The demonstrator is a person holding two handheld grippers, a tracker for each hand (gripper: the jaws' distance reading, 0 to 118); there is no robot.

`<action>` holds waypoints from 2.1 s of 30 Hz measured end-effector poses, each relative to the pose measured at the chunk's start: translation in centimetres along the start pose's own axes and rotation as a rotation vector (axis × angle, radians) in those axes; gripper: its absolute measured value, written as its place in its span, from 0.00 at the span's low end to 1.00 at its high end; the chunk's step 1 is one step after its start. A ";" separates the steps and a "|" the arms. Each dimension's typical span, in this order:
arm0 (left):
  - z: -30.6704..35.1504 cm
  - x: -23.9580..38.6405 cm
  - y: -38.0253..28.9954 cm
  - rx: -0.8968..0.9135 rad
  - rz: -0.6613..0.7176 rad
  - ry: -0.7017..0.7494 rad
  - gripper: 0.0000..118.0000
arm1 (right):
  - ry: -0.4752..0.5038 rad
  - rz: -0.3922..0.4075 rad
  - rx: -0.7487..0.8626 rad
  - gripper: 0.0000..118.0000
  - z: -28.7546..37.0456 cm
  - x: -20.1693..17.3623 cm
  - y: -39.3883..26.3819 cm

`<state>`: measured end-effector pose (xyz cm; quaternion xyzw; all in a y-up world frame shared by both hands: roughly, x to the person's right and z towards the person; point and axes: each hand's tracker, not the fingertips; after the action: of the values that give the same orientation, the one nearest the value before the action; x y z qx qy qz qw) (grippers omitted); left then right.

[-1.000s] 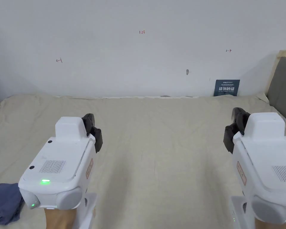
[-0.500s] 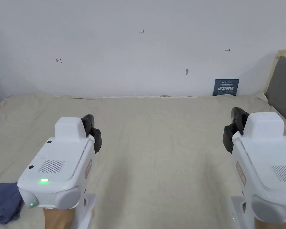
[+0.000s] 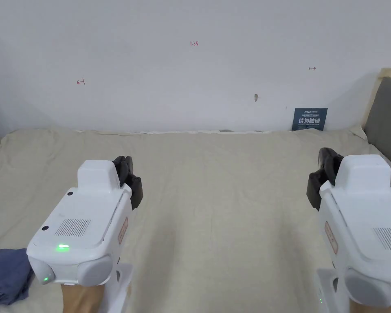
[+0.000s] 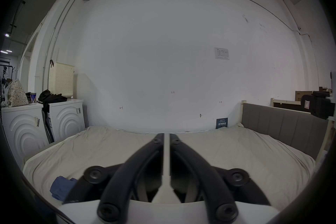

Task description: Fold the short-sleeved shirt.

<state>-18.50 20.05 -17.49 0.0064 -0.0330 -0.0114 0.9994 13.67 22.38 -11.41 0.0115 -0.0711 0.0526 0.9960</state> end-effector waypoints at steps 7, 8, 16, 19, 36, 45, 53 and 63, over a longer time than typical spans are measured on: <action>0.2 -0.3 -0.2 0.026 0.023 0.005 1.00 | 0.001 -0.017 -0.018 0.95 -0.3 0.2 -0.1; 0.3 -0.3 -0.2 0.020 0.021 0.007 1.00 | -0.006 -0.018 -0.019 1.00 -0.4 0.2 -0.2; 0.3 -0.4 -0.2 0.025 0.002 0.042 1.00 | -0.009 -0.025 -0.011 1.00 -0.1 0.3 -0.3; 0.3 -0.4 -0.2 0.021 -0.009 0.042 1.00 | -0.010 -0.019 -0.012 1.00 0.0 0.1 -0.3; 0.3 -0.5 -0.3 0.038 -0.022 0.039 1.00 | 0.003 -0.024 -0.019 1.00 -0.2 -0.4 0.0; 0.3 -0.6 -0.3 0.040 -0.021 0.031 1.00 | -0.003 -0.030 -0.021 1.00 -0.2 -0.4 0.0; 0.5 -0.4 -0.3 0.048 -0.038 0.035 1.00 | -0.004 -0.030 -0.019 1.00 -0.1 -0.4 -0.1; 0.6 -0.5 -0.3 0.045 -0.047 0.036 1.00 | -0.002 -0.027 -0.017 1.00 -0.1 -0.4 -0.1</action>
<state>-19.03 19.73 -16.91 0.0298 -0.0149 -0.0338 0.9989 13.30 22.26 -11.57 0.0040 -0.0722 0.0385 0.9966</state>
